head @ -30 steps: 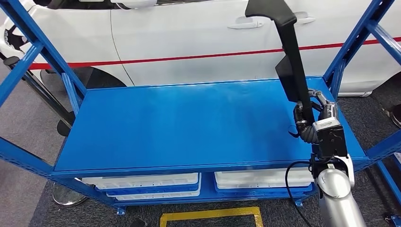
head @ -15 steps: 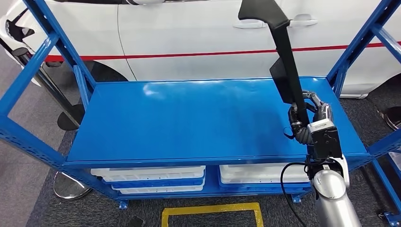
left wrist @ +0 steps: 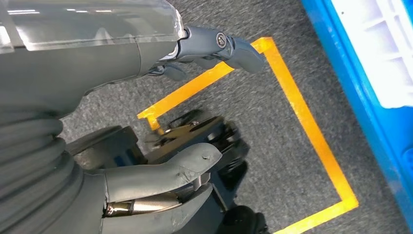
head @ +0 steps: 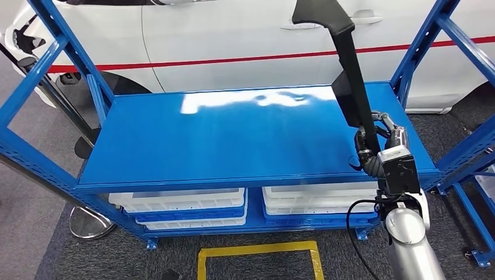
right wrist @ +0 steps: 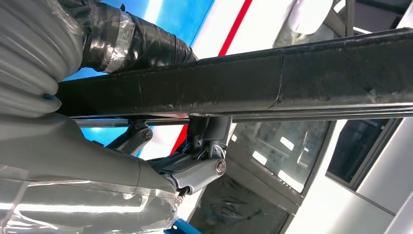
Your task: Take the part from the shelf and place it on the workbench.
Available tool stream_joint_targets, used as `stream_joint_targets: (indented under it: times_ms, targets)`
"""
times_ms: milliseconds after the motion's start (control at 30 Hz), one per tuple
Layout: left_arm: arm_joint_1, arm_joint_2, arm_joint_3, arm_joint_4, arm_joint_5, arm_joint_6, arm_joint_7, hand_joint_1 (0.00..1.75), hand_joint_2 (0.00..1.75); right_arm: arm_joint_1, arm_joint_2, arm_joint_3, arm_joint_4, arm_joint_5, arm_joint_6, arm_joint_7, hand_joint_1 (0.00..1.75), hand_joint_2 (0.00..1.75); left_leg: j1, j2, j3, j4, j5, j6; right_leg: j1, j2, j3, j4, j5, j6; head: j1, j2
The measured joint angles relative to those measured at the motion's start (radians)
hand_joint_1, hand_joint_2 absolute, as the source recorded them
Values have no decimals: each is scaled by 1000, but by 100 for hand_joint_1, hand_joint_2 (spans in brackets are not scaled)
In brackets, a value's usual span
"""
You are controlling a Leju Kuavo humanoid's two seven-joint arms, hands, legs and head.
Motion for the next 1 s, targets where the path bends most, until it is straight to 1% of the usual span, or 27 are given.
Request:
stream_joint_targets:
  times_ms: [33,67,100,133,167,200,233,300,333,367,400,433,467,500,533,567,600,667,700,733,800,833,867,900,933,967,1000]
  targets:
    - [0,0,0,0,0,0,0,0,175,0,0,0,0,0,0,0,175,175,2,0,1,26,-9,-1,2,0,-8,0,6,0,0,0]
    - [0,0,0,0,0,-1,1,0,175,0,0,1,0,0,0,0,175,175,2,0,20,20,-2,2,3,0,-17,0,13,1,0,0]
    - [0,0,0,0,0,-1,1,0,175,0,0,1,0,1,0,0,175,175,1,-1,55,-20,17,7,5,0,-25,0,19,2,0,0]
    - [-1,0,0,0,0,-1,1,0,175,0,0,2,0,1,0,0,175,175,-2,-1,103,-85,36,16,7,0,-31,0,25,2,0,0]
    - [-2,0,0,0,0,-1,1,0,175,0,0,2,0,1,0,0,175,175,-5,-1,147,-150,45,25,7,0,-36,-1,31,5,0,0]
    - [-3,0,0,0,-1,-1,1,0,175,-1,0,2,0,1,0,0,175,175,-10,-1,177,-199,53,33,5,-1,-38,-3,38,9,0,0]
    - [-3,0,1,0,-1,-1,1,0,175,-2,0,3,0,2,0,0,175,175,-14,-1,193,-230,54,39,2,-2,-39,-6,43,15,0,0]
    - [-3,0,1,0,-1,-2,2,0,175,-4,1,6,0,3,0,1,175,175,-23,0,193,-247,67,49,-6,-4,-39,-15,56,29,0,0]
    - [-3,0,1,0,-2,-2,2,0,175,-4,1,7,1,4,0,1,175,175,-23,2,197,-262,78,53,-8,-4,-38,-18,59,35,0,0]
    - [-3,0,1,0,-2,-2,2,0,175,-5,2,7,1,4,1,1,175,175,-23,4,201,-280,92,58,-8,-3,-41,-13,51,39,0,0]
    - [-3,0,1,0,-2,-3,2,0,175,-6,2,8,2,4,1,1,175,175,-20,6,203,-297,107,63,-7,-2,-48,6,31,42,0,0]
    - [-3,0,2,0,-2,-3,2,0,175,-7,2,8,2,4,1,1,175,175,-17,8,202,-308,120,66,-7,-2,-63,45,-2,44,1,0]
    - [-3,0,2,0,-2,-4,2,0,175,-8,2,8,3,4,1,1,175,175,-17,8,195,-311,127,68,-6,-1,-83,100,-42,46,1,0]
    - [-3,0,2,0,-2,-5,3,0,175,-8,2,8,5,4,1,2,175,175,-18,9,186,-308,131,69,-6,0,-102,156,-75,49,1,0]
    - [-3,0,3,0,-2,-6,3,0,175,-8,2,8,6,4,1,2,175,175,-18,9,176,-303,134,68,-7,-1,-113,198,-96,52,1,0]
    - [-2,0,3,0,-2,-7,3,0,175,-7,2,8,8,4,1,2,175,175,-17,10,164,-295,137,66,-7,-1,-109,211,-99,55,1,0]
    - [-1,0,3,0,-3,-7,3,0,175,-6,2,8,9,4,1,3,175,175,-16,10,152,-286,139,65,-9,-1,-88,191,-87,58,1,0]
    - [-1,-1,3,0,-4,-7,3,0,175,-7,2,8,10,5,1,3,175,175,-14,10,127,-259,139,59,-13,-3,-16,83,-47,62,1,0]
    - [-1,-1,3,0,-5,-7,3,0,175,-8,2,9,10,5,1,3,175,175,-15,10,115,-244,137,54,-13,-3,9,39,-36,62,1,0]
    - [-1,-1,4,0,-5,-6,3,0,175,-8,2,9,11,5,1,3,175,175,-16,9,106,-231,135,49,-13,-4,24,11,-33,61,1,0]
    - [-2,-1,4,0,-5,-6,3,0,175,-8,2,10,11,6,1,3,175,175,-20,9,96,-219,134,43,-10,-3,22,8,-36,59,2,0]
    - [-2,-1,4,0,-5,-6,3,0,175,-8,2,10,11,6,1,3,175,175,-21,9,96,-218,133,43,-10,-3,22,6,-35,59,2,0]
    - [-1,-1,4,0,-5,-6,3,0,175,-8,2,10,11,6,0,3,175,175,-20,8,95,-215,133,42,-10,-2,20,9,-34,53,1,0]
    - [-1,-1,5,0,-5,-6,3,0,175,-8,3,11,10,6,0,3,175,175,-19,8,90,-208,131,37,-10,-1,15,11,-29,42,0,0]
    - [0,0,5,0,-5,-5,4,0,175,-8,3,12,10,7,0,3,175,175,-16,7,76,-175,107,29,-10,-1,9,13,-22,28,0,0]
    - [0,0,6,0,-6,-5,4,0,175,-8,3,13,9,7,0,3,175,175,-12,7,56,-126,74,19,-9,0,1,16,-15,15,-1,0]
    - [1,0,6,0,-6,-4,4,0,175,-8,3,14,8,8,0,3,175,175,-8,6,30,-60,33,10,-9,-1,-6,16,-7,7,-1,0]
